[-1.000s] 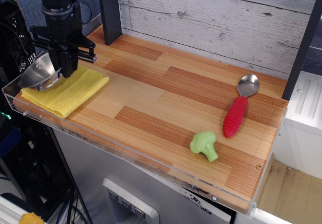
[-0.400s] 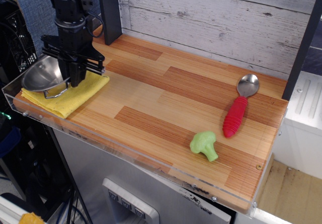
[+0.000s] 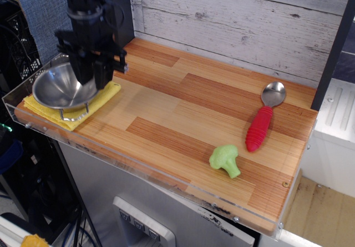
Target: Put the silver pan on top of the yellow rag.
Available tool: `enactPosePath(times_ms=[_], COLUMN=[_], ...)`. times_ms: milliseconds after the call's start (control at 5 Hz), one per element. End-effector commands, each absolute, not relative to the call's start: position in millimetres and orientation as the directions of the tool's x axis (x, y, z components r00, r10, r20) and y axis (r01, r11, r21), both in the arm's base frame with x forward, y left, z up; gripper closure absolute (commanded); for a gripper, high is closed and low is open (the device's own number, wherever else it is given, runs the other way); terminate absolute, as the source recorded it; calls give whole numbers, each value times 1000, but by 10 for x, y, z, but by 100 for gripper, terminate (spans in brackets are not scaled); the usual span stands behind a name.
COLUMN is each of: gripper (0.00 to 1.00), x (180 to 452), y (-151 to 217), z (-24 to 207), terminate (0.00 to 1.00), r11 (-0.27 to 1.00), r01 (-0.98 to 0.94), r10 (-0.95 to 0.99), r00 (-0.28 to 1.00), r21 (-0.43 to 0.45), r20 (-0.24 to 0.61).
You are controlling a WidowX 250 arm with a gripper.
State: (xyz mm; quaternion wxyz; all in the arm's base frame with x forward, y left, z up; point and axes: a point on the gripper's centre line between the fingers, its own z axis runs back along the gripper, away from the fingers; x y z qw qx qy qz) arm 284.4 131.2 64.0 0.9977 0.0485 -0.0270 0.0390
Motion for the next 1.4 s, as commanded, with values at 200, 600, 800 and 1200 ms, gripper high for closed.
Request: enactPosePath(times_ms=[200, 600, 800, 1200], gripper=[0, 0, 0, 0], x=[2853, 2936, 2905, 2905], y=[1279, 847, 831, 831], z=[1406, 1512, 1484, 1484], terminate=[0, 0, 0, 100], r11=[993, 1000, 1000, 1000], r01=[-115, -3, -10, -10], r10=[113, 9, 9, 9], r00=[971, 978, 980, 980], r21=[0, -28, 5, 5], r20=[213, 209, 197, 197])
